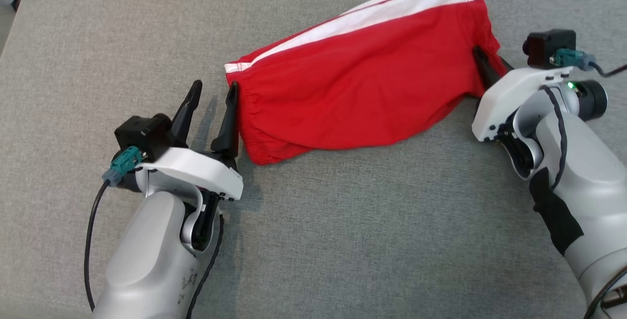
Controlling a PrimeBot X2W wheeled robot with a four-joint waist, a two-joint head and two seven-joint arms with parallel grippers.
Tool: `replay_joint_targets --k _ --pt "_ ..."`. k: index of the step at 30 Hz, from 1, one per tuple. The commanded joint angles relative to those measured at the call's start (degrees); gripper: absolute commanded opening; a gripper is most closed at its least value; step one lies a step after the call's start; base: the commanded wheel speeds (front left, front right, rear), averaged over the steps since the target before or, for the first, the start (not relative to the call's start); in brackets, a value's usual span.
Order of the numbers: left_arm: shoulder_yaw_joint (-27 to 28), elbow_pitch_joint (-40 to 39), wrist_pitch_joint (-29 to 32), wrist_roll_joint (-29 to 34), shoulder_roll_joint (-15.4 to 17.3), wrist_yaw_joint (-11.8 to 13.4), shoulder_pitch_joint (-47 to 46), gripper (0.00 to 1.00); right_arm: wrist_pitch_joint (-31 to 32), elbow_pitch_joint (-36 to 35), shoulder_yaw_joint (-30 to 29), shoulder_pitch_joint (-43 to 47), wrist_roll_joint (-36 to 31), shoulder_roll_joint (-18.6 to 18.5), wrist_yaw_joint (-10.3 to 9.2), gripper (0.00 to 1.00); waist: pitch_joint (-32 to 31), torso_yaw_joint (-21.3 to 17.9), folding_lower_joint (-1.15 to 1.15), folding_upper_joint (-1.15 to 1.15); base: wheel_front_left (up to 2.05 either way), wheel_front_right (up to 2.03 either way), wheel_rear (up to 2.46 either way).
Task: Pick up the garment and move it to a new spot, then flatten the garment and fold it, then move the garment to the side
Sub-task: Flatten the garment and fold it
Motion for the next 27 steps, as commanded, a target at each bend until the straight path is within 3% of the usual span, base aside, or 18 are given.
replay_joint_targets --k 1,10,17,23,27 --pt "0.6 0.2 -0.1 0.7 0.2 0.3 0.9 1.0 -1.2 0.6 0.3 2.1 1.0 -1.0 -0.02 0.0 -1.0 -0.7 0.0 0.0 0.0 0.0 0.0" --pt "4.0 1.3 -0.1 3.2 0.2 -0.4 6.1 1.0 -7.7 0.1 -1.1 8.1 7.7 0.9 -0.02 0.0 -7.0 -4.9 0.0 0.0 0.0 0.0 0.0" --pt "7.3 1.6 -0.1 5.7 0.2 -1.2 10.5 1.0 -9.2 -2.3 -1.6 15.5 10.4 -1.0 -0.02 0.0 -10.4 -6.9 0.0 0.0 0.0 0.0 0.0" --pt "9.3 1.8 -0.1 6.9 0.2 -1.7 12.9 1.0 -9.6 -4.3 -1.6 18.0 9.1 -2.7 -0.01 0.0 -11.8 -7.4 0.0 0.0 0.0 0.0 0.0" --pt "10.3 1.5 -0.1 7.0 0.2 -2.1 13.9 1.0 -9.5 -9.4 -0.1 16.8 6.1 -1.7 -0.01 0.0 -12.1 -7.3 0.0 0.0 0.0 0.0 0.0"
